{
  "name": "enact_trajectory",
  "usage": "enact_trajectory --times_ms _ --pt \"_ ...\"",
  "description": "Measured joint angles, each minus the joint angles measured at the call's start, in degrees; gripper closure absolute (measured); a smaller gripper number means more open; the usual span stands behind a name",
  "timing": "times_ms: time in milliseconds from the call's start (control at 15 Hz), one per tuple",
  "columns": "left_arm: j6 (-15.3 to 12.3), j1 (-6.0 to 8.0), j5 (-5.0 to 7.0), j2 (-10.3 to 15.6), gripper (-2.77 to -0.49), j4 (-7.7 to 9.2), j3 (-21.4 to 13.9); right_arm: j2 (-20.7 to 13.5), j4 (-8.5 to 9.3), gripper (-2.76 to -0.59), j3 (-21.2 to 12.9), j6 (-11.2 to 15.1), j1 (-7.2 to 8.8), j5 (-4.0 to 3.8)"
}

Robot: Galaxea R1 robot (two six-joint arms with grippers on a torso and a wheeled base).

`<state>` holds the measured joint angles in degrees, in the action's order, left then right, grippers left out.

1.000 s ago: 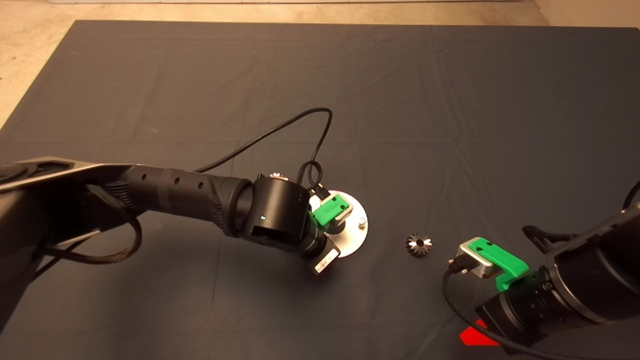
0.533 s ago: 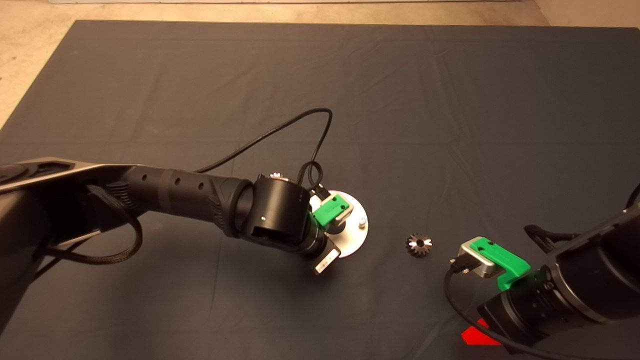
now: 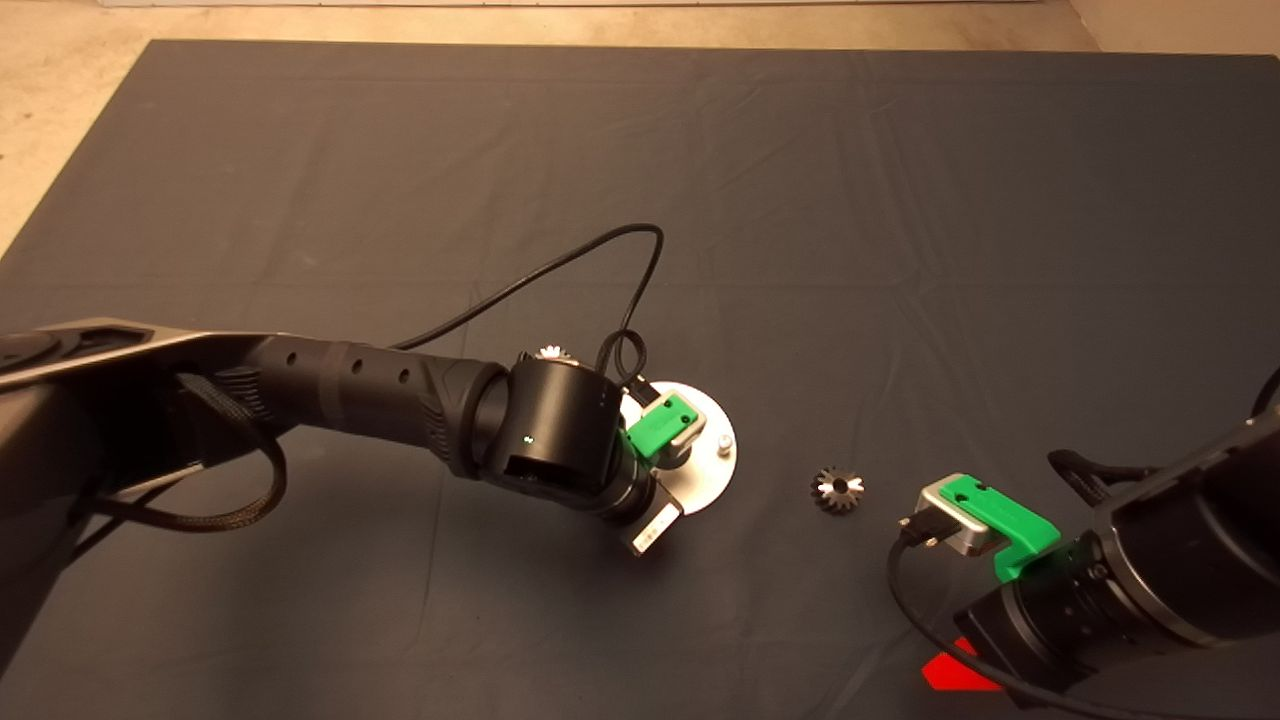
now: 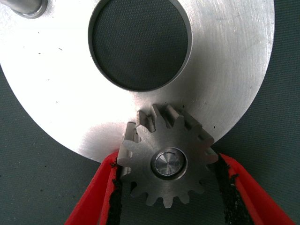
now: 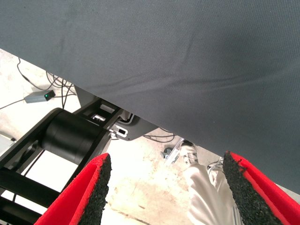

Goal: Install three planetary gears onto the carrier pins

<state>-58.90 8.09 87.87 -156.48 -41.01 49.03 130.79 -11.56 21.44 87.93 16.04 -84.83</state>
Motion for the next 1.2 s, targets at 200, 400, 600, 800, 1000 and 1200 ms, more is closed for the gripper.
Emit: enact_trajectory --times_ms 200,400,600,800,1000,1200 --pt "-0.11 0.02 -0.05 0.02 -1.2 -0.15 0.0 0.02 0.0 -1.75 0.0 -0.01 0.0 0.02" --pt "-0.16 1.1 -0.41 0.86 -1.34 -0.13 -0.06 -0.09 0.0 -1.75 0.0 -0.04 0.0 0.02" --pt "0.47 4.4 -0.91 3.18 -1.34 2.22 -0.57 -0.65 0.0 -1.75 0.0 -0.01 -0.01 0.2" --pt "1.22 6.24 -0.8 8.19 -1.34 4.39 -2.43 -1.43 0.0 -1.75 0.0 -0.04 -0.01 1.31" --pt "1.33 7.3 -0.24 12.61 -1.34 6.82 -4.55 -2.4 0.0 -1.75 0.0 -0.04 -0.01 1.56" --pt "1.11 7.84 -0.57 14.46 -1.34 9.79 -8.55 -2.35 0.0 -1.75 -0.01 -0.04 -0.01 1.76"
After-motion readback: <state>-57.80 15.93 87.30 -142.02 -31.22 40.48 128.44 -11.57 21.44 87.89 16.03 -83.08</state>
